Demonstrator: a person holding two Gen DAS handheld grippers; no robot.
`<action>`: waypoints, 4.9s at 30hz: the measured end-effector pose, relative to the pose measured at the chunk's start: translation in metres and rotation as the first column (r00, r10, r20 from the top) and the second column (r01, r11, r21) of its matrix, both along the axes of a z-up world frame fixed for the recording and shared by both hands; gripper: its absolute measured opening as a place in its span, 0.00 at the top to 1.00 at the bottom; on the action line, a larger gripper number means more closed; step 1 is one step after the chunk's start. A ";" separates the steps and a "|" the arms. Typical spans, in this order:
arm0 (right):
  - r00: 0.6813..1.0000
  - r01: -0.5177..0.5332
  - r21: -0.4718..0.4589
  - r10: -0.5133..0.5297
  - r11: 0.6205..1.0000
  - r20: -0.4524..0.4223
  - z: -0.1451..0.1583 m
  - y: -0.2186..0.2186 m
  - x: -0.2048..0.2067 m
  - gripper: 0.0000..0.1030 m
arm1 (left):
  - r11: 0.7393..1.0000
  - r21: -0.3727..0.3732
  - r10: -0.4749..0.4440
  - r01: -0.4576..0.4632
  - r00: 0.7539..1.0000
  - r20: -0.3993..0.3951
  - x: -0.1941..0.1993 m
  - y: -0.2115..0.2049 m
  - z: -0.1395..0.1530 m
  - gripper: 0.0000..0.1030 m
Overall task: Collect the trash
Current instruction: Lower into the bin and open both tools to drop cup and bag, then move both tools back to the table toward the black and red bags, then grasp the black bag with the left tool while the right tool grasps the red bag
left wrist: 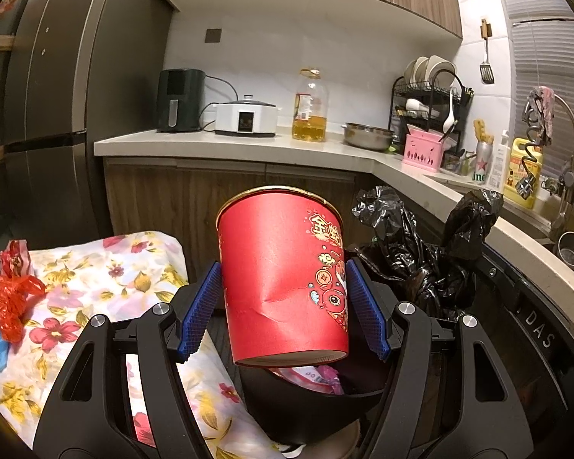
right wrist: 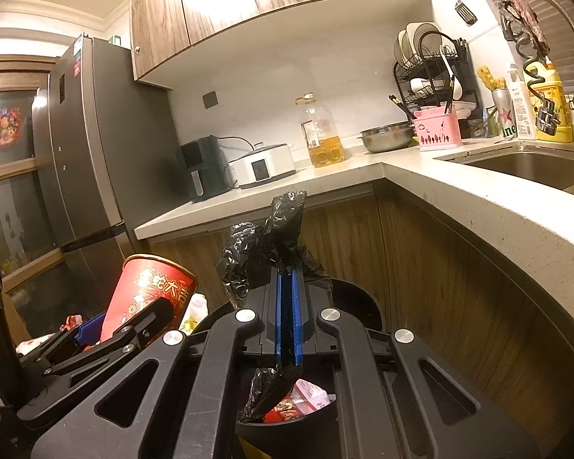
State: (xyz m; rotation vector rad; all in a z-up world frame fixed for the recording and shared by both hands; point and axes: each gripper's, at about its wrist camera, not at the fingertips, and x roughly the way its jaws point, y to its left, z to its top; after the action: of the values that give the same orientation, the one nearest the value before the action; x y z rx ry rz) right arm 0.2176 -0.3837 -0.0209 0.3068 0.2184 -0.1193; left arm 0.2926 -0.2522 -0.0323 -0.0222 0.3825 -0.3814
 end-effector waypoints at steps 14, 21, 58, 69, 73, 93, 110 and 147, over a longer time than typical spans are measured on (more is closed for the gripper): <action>1.000 0.003 0.008 -0.003 1.000 -0.015 -0.005 -0.004 0.008 0.94 | 1.000 0.010 -0.004 0.004 1.000 -0.020 0.010 -0.007 -0.008 0.36; 1.000 0.000 0.006 0.000 1.000 -0.018 -0.007 -0.006 0.011 0.94 | 1.000 0.008 -0.002 0.002 0.999 -0.032 0.014 -0.008 -0.011 0.36; 0.998 -0.030 -0.011 0.029 0.999 -0.056 -0.016 0.014 0.006 0.29 | 0.989 -0.022 0.142 -0.145 0.987 -0.077 0.001 0.063 -0.028 0.16; 0.985 -0.165 -0.033 0.163 0.986 -0.062 -0.018 0.081 0.007 0.25 | 0.943 0.020 0.334 -0.334 0.941 -0.048 -0.029 0.158 -0.027 0.10; 0.975 -0.216 -0.038 0.214 0.976 -0.062 -0.016 0.114 0.013 0.23 | 0.913 0.031 0.408 -0.407 0.911 -0.061 -0.035 0.203 -0.032 0.10; 0.891 -0.451 -0.087 0.442 0.888 -0.106 -0.024 0.286 0.054 0.16 | 0.744 0.012 0.668 -0.669 0.741 -0.066 -0.047 0.386 -0.033 0.10; 0.856 -0.508 -0.127 0.483 0.852 -0.182 -0.048 0.350 0.102 0.16 | 0.737 0.016 0.671 -0.676 0.728 -0.140 -0.001 0.421 -0.051 0.13; 0.779 -0.597 -0.077 0.555 0.798 -0.293 -0.070 0.381 0.133 0.85 | 0.788 -0.059 0.587 -0.613 0.777 -0.227 0.006 0.434 -0.066 0.98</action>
State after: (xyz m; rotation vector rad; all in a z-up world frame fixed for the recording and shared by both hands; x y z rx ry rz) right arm 0.3511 -0.0025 -0.0910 0.0432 0.5513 0.4416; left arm 0.2984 0.1816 -0.0980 -0.3090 0.5232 0.2429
